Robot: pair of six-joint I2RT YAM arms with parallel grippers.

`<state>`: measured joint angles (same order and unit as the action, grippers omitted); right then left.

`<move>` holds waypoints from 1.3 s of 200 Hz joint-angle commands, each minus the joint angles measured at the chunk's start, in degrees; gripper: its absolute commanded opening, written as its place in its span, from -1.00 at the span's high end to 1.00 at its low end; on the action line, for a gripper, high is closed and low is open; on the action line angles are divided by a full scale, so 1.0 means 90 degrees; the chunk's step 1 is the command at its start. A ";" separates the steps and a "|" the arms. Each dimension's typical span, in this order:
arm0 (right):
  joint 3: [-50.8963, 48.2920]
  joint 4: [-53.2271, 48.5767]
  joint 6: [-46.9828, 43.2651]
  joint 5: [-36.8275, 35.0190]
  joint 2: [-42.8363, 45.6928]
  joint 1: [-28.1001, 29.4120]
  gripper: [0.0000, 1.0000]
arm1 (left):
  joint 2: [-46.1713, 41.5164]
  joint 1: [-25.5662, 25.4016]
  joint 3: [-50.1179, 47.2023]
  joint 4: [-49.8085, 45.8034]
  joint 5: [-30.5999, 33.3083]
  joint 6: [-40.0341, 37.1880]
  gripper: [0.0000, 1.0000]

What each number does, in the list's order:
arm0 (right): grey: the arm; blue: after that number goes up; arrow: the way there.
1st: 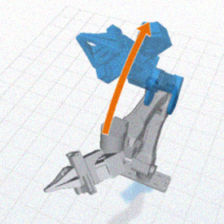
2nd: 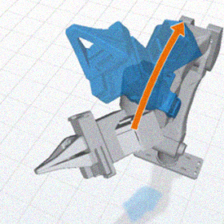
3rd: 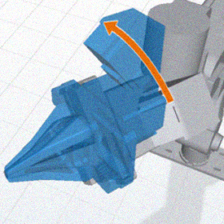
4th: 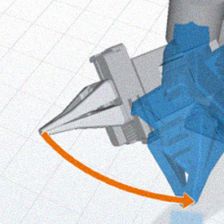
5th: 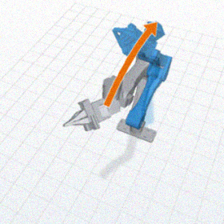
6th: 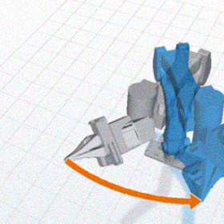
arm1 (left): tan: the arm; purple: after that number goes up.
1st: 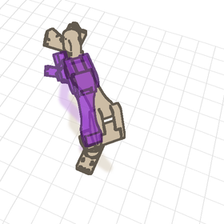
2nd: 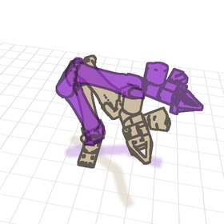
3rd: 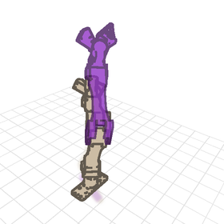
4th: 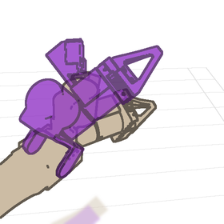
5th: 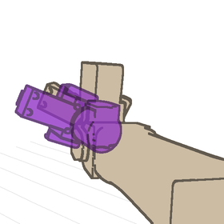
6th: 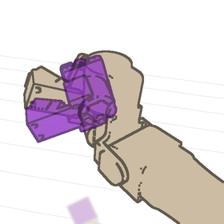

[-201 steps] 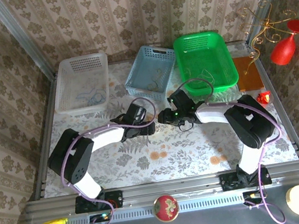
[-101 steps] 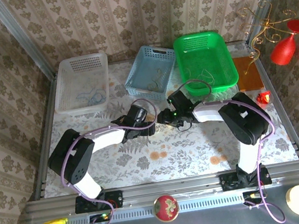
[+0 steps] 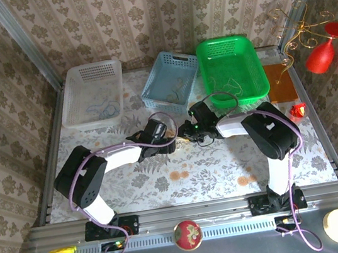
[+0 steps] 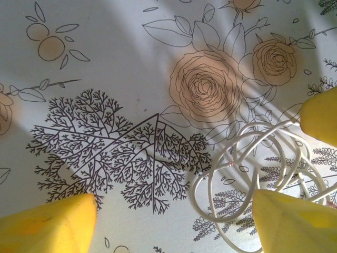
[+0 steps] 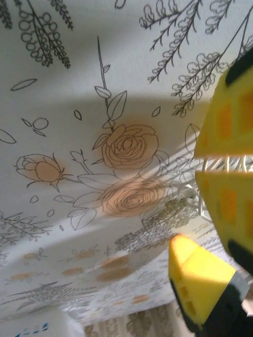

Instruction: Untangle the cables

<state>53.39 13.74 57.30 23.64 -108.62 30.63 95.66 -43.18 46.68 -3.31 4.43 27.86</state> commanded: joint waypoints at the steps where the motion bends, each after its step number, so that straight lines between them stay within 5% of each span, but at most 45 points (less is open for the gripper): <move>1: -0.0127 0.0323 0.0151 0.0142 -0.0050 0.0015 0.88 | 0.0223 -0.0172 -0.0198 0.0048 -0.0544 0.0158 -0.56; 16: -0.0190 0.0368 0.0154 0.0137 0.0034 -0.0012 1.00 | 0.0173 -0.0163 -0.0232 0.0083 -0.0549 0.0167 -0.56; 129: -0.0748 -0.0275 -0.0317 -0.0288 0.1434 -0.0333 1.00 | -0.1606 0.0536 -0.0681 0.0287 -0.1004 0.0504 -0.80; 150: -0.0841 -0.0315 -0.0220 -0.0398 0.1536 -0.0239 0.36 | -0.1886 0.0754 -0.0760 0.0208 -0.1046 0.0508 -0.86; 166: -0.0817 -0.0366 -0.0169 -0.0484 0.1551 -0.0091 0.16 | -0.2002 0.0883 -0.0782 0.0164 -0.1070 0.0499 -0.92; 260: -0.0496 -0.0387 0.0323 -0.0644 0.1059 0.0395 0.07 | -0.2145 0.1228 -0.0655 0.0177 -0.1328 0.0632 -1.00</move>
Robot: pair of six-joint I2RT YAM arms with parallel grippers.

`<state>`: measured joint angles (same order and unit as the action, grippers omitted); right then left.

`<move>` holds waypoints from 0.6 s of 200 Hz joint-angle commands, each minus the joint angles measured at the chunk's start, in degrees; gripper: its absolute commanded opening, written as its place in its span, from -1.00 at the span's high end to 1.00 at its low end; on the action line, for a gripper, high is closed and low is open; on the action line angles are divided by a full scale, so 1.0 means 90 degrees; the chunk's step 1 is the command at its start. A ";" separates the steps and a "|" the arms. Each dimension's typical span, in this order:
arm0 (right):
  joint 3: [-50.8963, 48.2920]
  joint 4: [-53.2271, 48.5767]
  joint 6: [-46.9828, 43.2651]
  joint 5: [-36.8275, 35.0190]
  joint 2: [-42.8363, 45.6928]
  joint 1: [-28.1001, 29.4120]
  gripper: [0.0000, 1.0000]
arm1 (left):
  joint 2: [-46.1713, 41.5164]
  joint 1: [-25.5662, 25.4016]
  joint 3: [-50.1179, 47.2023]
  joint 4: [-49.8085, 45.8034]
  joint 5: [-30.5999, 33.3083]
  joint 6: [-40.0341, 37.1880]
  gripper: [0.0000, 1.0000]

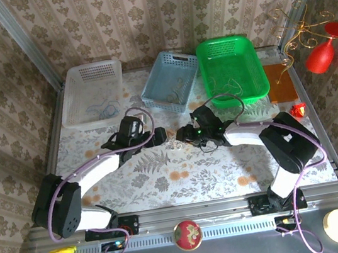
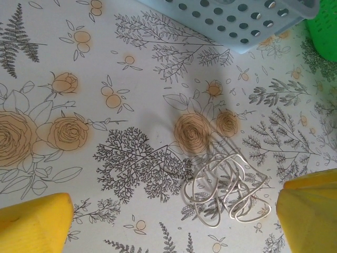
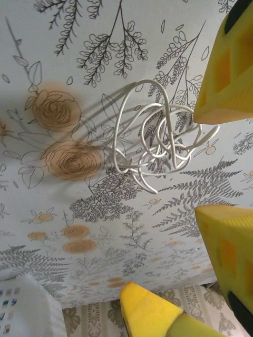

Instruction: Untangle the cables

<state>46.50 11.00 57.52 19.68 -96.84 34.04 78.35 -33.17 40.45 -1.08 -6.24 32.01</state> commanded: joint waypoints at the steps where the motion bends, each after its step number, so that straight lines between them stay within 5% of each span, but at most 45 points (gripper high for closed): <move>1: 0.0281 -0.0087 0.0308 -0.0214 -0.0258 0.0016 0.07 | -0.0230 0.0118 0.0032 -0.0058 -0.0144 0.0172 -1.00; 120: 0.0639 0.0206 0.0626 -0.0225 -0.1188 -0.0022 0.19 | -0.0346 0.0133 0.0037 0.0081 -0.0177 0.0320 -1.00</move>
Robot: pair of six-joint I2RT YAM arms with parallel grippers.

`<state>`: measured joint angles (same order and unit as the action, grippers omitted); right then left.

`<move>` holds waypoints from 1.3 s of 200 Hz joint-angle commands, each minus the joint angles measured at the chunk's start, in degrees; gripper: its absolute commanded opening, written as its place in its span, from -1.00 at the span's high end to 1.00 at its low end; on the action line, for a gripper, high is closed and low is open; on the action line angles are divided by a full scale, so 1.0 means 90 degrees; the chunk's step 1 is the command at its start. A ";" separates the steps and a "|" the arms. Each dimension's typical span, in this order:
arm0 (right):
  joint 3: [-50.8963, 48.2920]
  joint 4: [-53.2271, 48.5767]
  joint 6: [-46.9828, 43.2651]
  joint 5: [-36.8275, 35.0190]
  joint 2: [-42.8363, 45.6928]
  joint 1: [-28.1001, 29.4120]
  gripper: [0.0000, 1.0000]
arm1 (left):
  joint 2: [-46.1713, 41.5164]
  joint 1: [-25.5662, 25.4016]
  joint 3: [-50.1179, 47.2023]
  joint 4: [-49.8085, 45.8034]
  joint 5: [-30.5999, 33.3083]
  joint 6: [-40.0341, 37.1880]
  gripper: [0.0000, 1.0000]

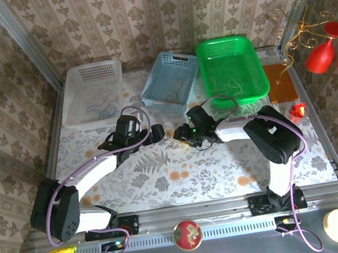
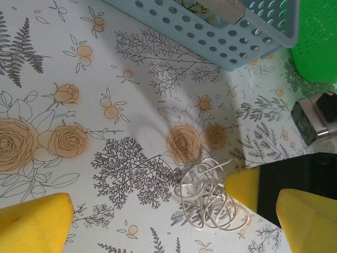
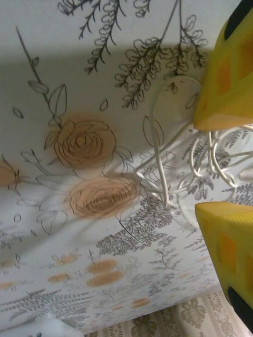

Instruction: Untangle the cables

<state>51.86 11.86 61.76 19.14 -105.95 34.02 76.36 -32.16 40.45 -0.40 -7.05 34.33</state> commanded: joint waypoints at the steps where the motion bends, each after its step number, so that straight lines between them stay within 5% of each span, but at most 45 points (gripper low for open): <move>1: 0.0046 0.0115 0.0152 -0.0159 -0.0173 -0.0020 0.19 | -0.0125 0.0020 0.0037 0.0006 -0.0091 0.0058 -1.00; 20: 0.0063 0.0139 0.0104 -0.0182 -0.0191 -0.0047 0.31 | -0.0132 0.0009 0.0036 -0.0027 -0.0099 0.0043 -1.00; 60: 0.0021 0.0300 -0.0101 -0.0098 -0.0124 -0.0170 1.00 | -0.0107 -0.0001 -0.0037 -0.0028 -0.0102 0.0034 -1.00; 196: -0.0411 -0.0613 -0.1326 -0.0392 0.1382 -0.0226 1.00 | 0.0695 -0.0156 -0.0082 0.0217 -0.0122 -0.0010 -1.00; 220: -0.0328 -0.0796 -0.1513 -0.0366 0.1280 -0.0105 0.35 | 0.0753 -0.0158 -0.0051 0.0242 -0.0123 0.0002 -1.00; 260: -0.0239 -0.0841 -0.1692 -0.0408 0.0975 0.0072 0.24 | 0.0720 -0.0165 0.0024 0.0178 -0.0109 -0.0025 -1.00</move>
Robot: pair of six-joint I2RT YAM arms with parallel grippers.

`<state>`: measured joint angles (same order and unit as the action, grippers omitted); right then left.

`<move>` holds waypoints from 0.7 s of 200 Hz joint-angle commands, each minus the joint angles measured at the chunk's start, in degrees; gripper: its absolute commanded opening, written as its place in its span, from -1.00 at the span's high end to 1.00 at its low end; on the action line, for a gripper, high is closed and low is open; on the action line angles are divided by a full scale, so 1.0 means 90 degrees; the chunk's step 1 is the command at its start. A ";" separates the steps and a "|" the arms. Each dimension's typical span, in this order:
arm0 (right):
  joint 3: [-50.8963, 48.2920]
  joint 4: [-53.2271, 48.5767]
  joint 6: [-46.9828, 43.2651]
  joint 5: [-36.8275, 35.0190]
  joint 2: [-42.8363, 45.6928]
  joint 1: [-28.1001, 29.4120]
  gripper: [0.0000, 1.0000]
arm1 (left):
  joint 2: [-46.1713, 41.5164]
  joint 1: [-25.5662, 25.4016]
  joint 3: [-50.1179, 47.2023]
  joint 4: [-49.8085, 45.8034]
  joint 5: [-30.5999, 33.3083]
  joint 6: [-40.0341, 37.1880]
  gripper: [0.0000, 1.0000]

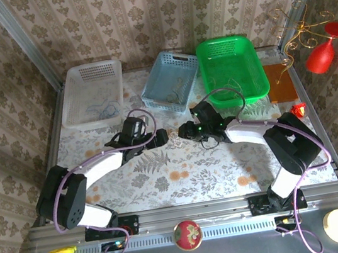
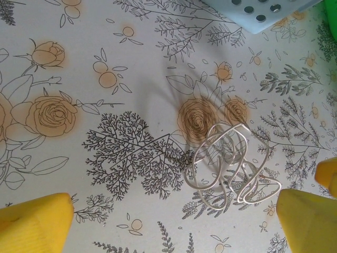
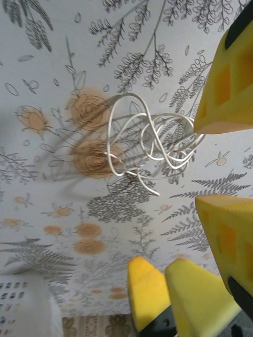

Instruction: Untangle the cables

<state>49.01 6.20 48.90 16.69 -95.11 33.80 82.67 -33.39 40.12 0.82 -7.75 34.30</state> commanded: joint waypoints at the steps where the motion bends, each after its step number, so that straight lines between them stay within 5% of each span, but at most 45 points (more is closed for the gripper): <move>1: 0.0079 -0.0211 -0.0266 -0.0135 -0.0236 0.0099 0.24 | 0.0016 -0.0030 0.0062 0.0039 -0.0030 -0.0022 -1.00; 64: 0.0263 -0.0102 -0.0317 -0.0067 -0.0735 0.0199 0.32 | -0.0091 -0.0030 0.0076 0.0029 -0.0038 0.0005 -1.00; 126: 0.0479 -0.0355 -0.0740 -0.0079 -0.0660 0.0190 1.00 | -0.0219 -0.0030 0.0037 0.0003 -0.0002 -0.0011 -1.00; 140: 0.0508 -0.0548 -0.0919 -0.0086 -0.0414 0.0175 1.00 | -0.0264 -0.0021 -0.0002 -0.0006 -0.0007 -0.0022 -1.00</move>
<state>52.10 5.02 44.05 16.67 -101.91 35.20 82.50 -33.39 40.12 0.84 -7.73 34.30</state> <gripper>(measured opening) 0.070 0.999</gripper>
